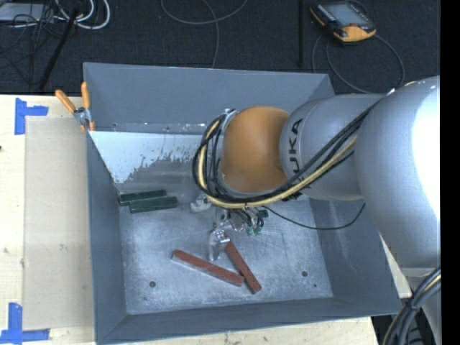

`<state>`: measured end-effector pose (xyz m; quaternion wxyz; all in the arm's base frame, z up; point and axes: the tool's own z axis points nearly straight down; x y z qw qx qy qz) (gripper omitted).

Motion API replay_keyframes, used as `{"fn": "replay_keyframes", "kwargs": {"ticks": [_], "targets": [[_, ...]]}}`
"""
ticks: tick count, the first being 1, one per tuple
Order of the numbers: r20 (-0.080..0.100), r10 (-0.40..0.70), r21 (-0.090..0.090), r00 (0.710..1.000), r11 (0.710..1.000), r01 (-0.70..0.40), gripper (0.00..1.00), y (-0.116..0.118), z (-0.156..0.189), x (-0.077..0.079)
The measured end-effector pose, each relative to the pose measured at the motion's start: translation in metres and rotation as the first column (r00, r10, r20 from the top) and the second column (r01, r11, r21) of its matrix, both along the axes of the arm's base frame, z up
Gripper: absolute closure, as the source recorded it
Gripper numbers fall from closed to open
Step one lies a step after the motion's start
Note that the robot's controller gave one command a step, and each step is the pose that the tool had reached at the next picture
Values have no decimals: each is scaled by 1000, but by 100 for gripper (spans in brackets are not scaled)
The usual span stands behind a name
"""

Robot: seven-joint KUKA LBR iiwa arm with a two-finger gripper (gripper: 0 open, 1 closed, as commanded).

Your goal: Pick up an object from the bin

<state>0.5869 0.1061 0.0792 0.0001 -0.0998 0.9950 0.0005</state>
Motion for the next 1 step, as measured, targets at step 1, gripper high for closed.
{"fn": "replay_keyframes", "kwargs": {"ticks": [1], "targets": [[10,-27,3,1000,1000,26,100,16,-5,-81]]}}
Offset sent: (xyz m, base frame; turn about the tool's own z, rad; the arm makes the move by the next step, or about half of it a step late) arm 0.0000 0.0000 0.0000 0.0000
